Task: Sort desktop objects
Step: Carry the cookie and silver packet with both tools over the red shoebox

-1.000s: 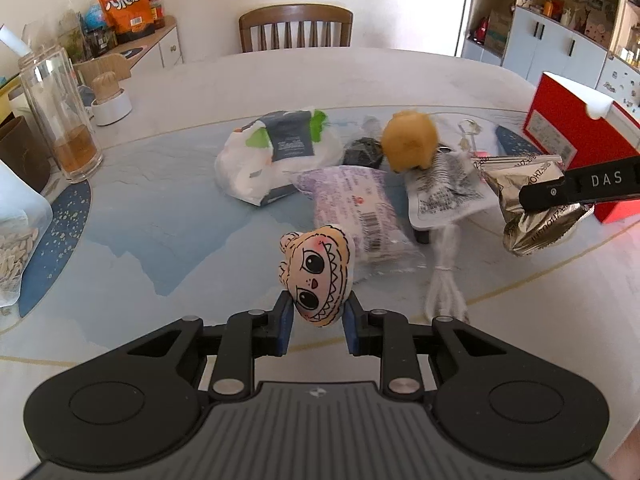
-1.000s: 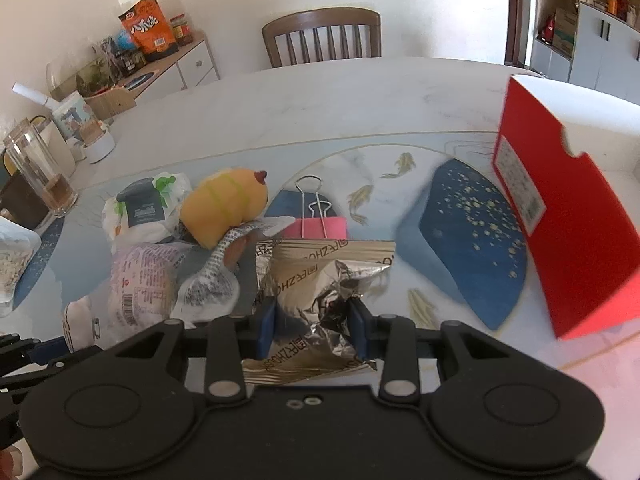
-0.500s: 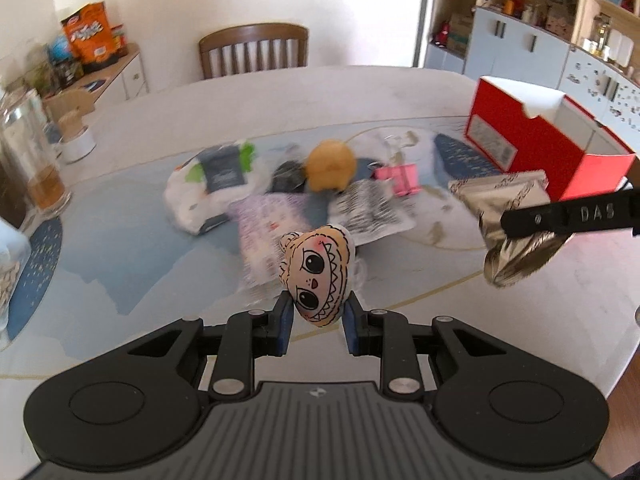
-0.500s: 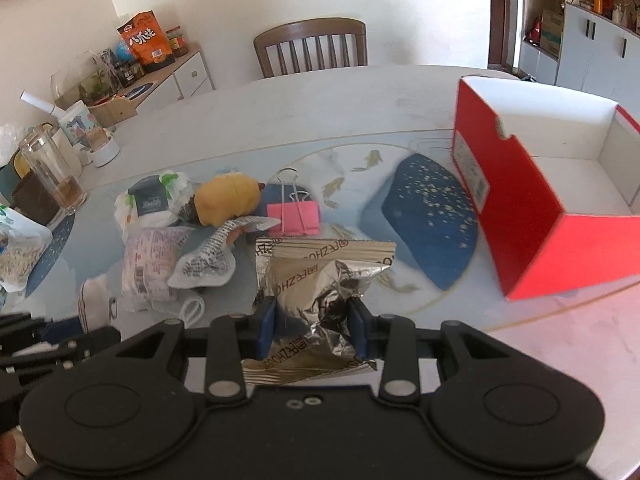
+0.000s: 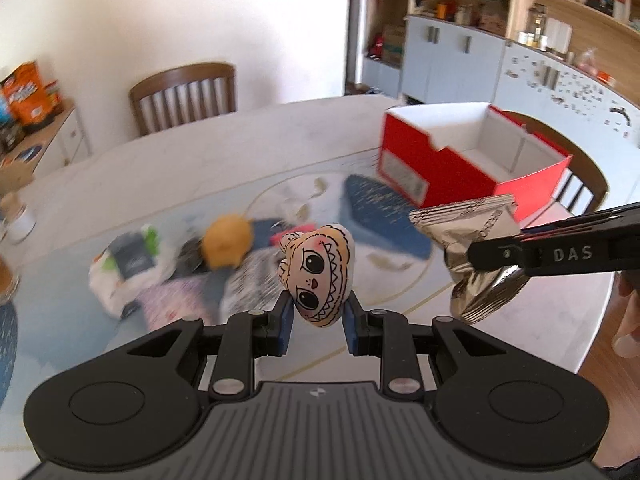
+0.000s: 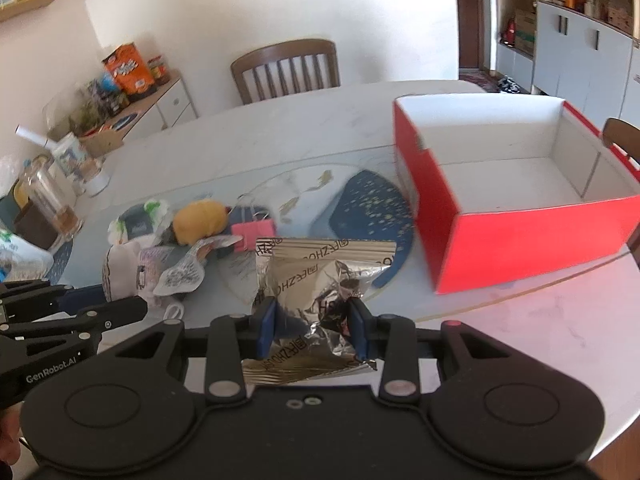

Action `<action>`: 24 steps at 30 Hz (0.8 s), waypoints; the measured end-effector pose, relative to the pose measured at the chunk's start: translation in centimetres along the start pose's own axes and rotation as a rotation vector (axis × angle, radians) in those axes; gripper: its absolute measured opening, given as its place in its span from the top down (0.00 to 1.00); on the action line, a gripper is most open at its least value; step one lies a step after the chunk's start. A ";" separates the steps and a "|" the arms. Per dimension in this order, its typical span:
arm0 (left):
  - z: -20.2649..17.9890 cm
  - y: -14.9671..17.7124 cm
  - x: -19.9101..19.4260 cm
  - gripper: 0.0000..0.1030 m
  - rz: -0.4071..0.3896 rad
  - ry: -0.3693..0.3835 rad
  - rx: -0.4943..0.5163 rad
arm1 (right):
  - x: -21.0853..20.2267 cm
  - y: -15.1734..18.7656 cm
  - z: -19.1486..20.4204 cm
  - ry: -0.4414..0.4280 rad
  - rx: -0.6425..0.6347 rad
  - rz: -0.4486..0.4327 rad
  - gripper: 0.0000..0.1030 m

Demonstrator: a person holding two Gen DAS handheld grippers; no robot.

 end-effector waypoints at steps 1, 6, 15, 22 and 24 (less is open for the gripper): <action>-0.5 -0.5 0.0 0.76 -0.003 0.008 0.009 | -0.2 -0.2 -0.3 0.001 0.003 -0.004 0.64; -2.7 -2.8 0.2 0.76 -0.019 0.045 0.058 | -1.4 -1.2 -2.0 0.007 0.014 -0.031 0.64; -7.1 -6.8 1.4 0.76 -0.044 0.102 0.171 | -3.0 -3.9 -5.5 0.039 0.038 -0.087 0.64; -10.1 -9.8 3.1 0.76 -0.061 0.125 0.240 | -3.3 -5.9 -8.3 0.068 0.054 -0.117 0.64; -10.9 -10.8 3.9 0.76 -0.061 0.131 0.248 | -3.2 -6.5 -9.1 0.076 0.057 -0.121 0.64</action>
Point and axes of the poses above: each gripper's, at about its wrist camera, not at the fingertips, and x roughly the way its jaws point, z to its left, y to its underside, the point moved 3 cm from there along x, roughly the way its jaws point, and after that the axes turned 5 degrees about x, right-handed, at the moved point
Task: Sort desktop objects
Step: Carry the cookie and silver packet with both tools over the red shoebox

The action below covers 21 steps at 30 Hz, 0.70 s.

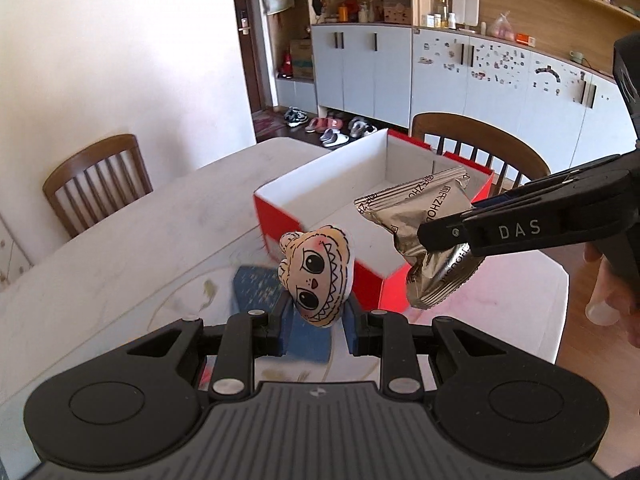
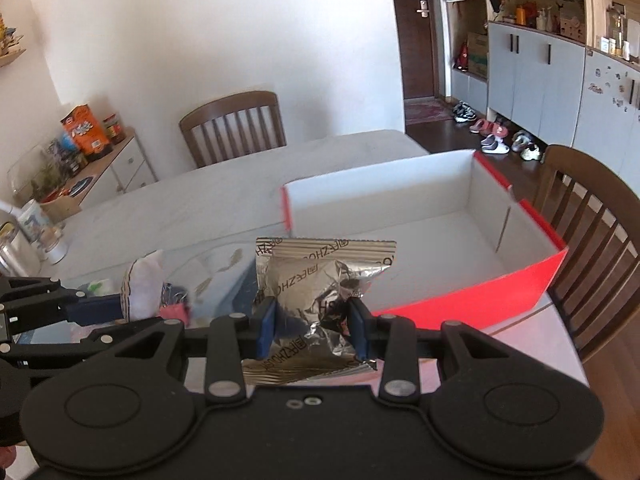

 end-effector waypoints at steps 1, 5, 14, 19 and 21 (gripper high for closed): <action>-0.2 -0.4 0.4 0.76 -0.001 0.001 0.003 | 0.2 -0.3 -0.4 0.003 0.002 -0.001 0.64; -1.3 -2.2 1.9 0.76 0.001 0.004 0.025 | 0.9 -1.2 -2.2 0.014 0.007 0.008 0.64; -3.2 -5.2 5.8 0.76 0.048 0.024 0.054 | 2.9 -3.7 -4.8 0.030 -0.014 0.025 0.64; -4.1 -6.7 8.2 0.76 0.081 0.027 0.076 | 4.4 -4.9 -6.3 0.038 -0.029 0.042 0.64; -4.5 -7.2 9.3 0.76 0.096 0.027 0.084 | 4.9 -5.2 -6.8 0.045 -0.046 0.047 0.64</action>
Point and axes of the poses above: each gripper's, at about its wrist camera, not at the fingertips, and x roughly the way its jaws point, z to its left, y to its underside, the point moved 3 cm from there along x, roughly the way its jaws point, and after that the axes turned 5 degrees about x, right-handed, at the moved point
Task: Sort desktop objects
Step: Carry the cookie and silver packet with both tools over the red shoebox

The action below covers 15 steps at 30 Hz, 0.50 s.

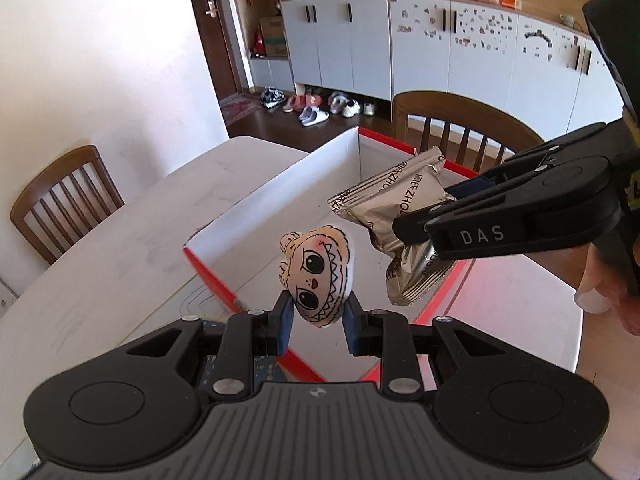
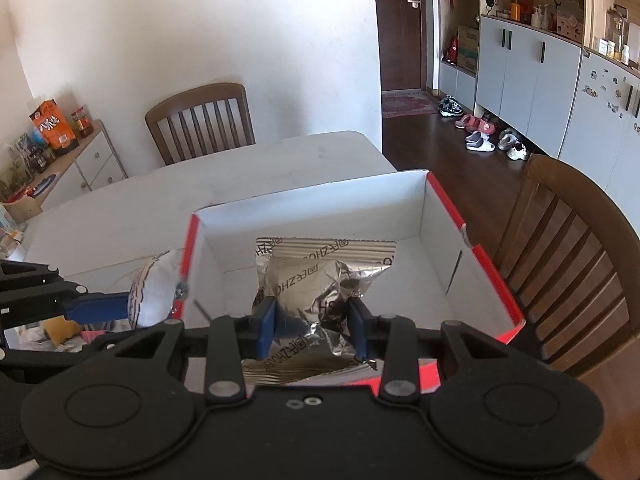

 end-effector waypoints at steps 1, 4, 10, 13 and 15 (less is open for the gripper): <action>-0.1 -0.4 0.5 0.76 0.007 0.000 0.003 | 0.3 -0.1 -0.1 0.005 -0.015 0.003 0.64; -0.4 -1.1 1.8 0.76 0.032 -0.003 0.015 | 1.4 -0.3 -0.9 0.016 -0.042 0.020 0.64; -0.9 -1.8 4.9 0.76 0.112 0.030 0.036 | 3.2 -0.3 -1.7 0.030 -0.085 0.033 0.64; -1.5 -1.9 6.4 0.76 0.148 0.022 0.069 | 4.3 -0.2 -2.0 0.039 -0.111 0.043 0.65; -1.7 -1.9 7.4 0.76 0.178 0.031 0.067 | 5.1 0.0 -2.2 0.045 -0.121 0.056 0.65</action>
Point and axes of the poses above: each gripper's, at about its wrist camera, not at the fingertips, and x roughly the way its jaws point, z to its left, y to its underside, the point moved 3 cm from there along x, roughly the way its jaws point, and after that the axes turned 5 degrees about x, right-handed, at the moved point
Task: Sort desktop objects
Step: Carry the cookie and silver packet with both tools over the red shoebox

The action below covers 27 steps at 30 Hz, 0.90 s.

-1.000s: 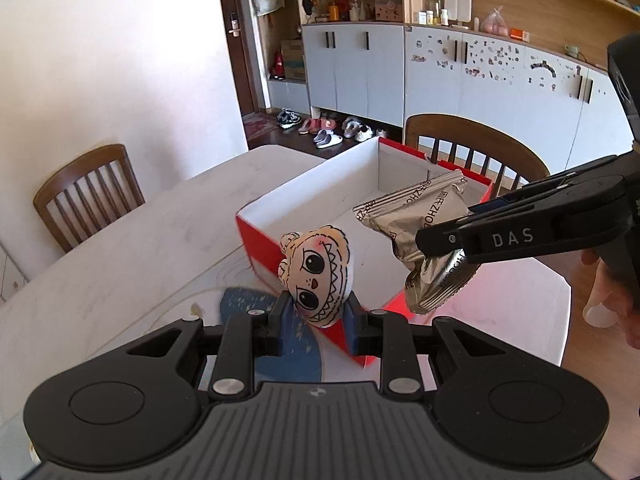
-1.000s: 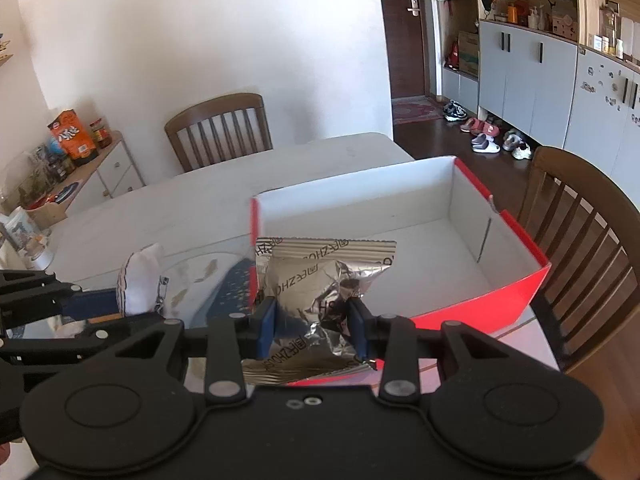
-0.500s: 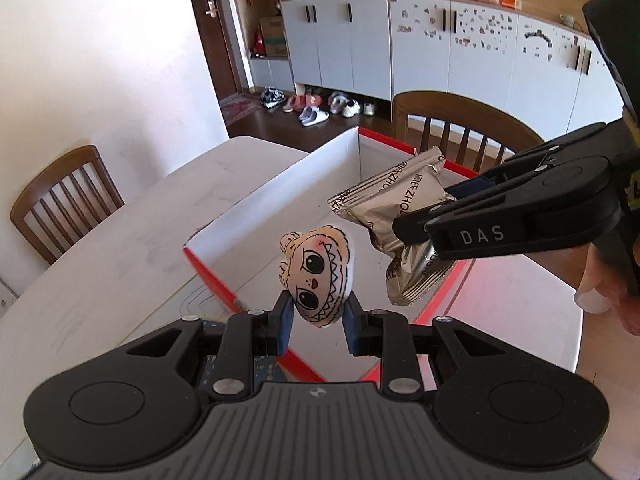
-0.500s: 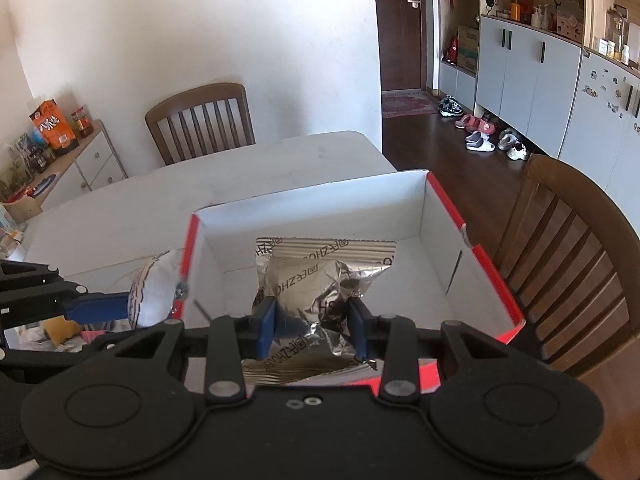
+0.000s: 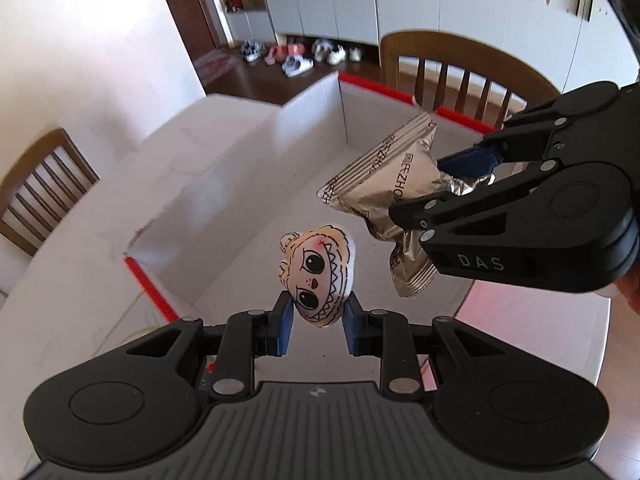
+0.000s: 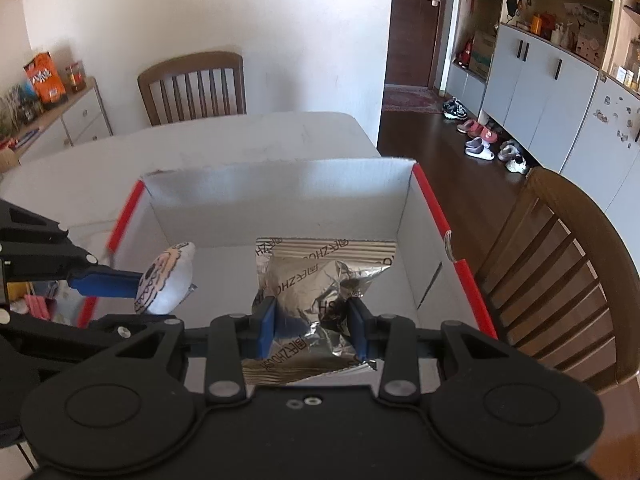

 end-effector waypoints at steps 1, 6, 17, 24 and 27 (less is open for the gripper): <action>0.0 -0.2 0.6 0.76 0.016 0.006 0.001 | 0.4 0.1 -0.2 0.003 -0.005 0.006 0.65; 0.4 -0.5 3.5 0.76 0.103 0.022 -0.010 | 2.4 0.3 -1.1 -0.008 -0.016 0.051 0.65; 0.5 -0.2 7.2 0.76 0.247 0.062 0.001 | 5.8 0.9 -2.0 -0.024 -0.044 0.150 0.65; 0.4 0.6 8.0 0.76 0.297 0.063 0.015 | 7.0 1.6 -1.9 -0.037 -0.049 0.199 0.65; 0.4 0.9 8.1 0.76 0.308 0.065 0.015 | 7.3 1.7 -1.8 -0.035 -0.054 0.217 0.65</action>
Point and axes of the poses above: each gripper's, at about its wrist camera, not at the fingertips, and x roughly the way its jaws point, z to its left, y to its underside, the point moved 3 cm from there along x, roughly the way its jaws point, and after that the axes turned 5 degrees about x, right-handed, at the moved point
